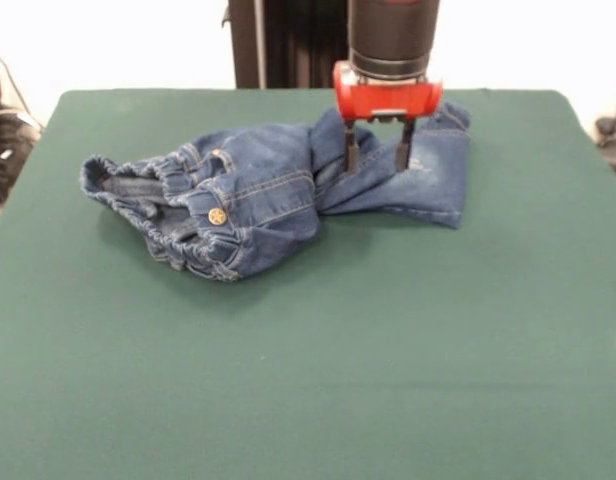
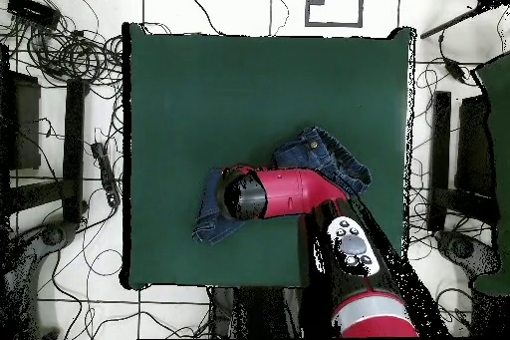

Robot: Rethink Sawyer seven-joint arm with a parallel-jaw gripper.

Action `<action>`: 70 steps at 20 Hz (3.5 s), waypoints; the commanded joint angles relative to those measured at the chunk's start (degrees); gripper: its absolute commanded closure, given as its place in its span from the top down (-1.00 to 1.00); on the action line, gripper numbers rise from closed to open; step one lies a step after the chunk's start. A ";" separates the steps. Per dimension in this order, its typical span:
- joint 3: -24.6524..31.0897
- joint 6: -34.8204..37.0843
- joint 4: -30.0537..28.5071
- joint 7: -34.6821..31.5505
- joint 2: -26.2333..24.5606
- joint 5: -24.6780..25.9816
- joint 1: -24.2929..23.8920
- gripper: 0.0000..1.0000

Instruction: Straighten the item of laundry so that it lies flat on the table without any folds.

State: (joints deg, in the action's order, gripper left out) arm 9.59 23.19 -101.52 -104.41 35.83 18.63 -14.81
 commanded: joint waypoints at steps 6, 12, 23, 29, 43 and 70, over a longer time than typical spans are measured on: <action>0.33 -6.17 0.58 -9.04 -3.65 -0.39 4.19 1.00; -1.20 -10.70 1.32 -10.24 -8.11 -0.46 6.02 1.00; -5.66 -17.42 5.38 -11.28 -16.74 -2.60 10.25 1.00; -6.27 -17.98 4.01 -9.92 -15.71 -1.94 9.54 1.00; -5.54 -13.63 -1.50 -9.45 -8.16 -2.67 9.10 -1.00; -2.31 34.26 -10.81 -0.52 36.85 -18.66 8.45 -1.00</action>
State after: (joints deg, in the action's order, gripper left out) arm 3.45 44.69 -109.29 -104.41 64.01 4.95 -8.86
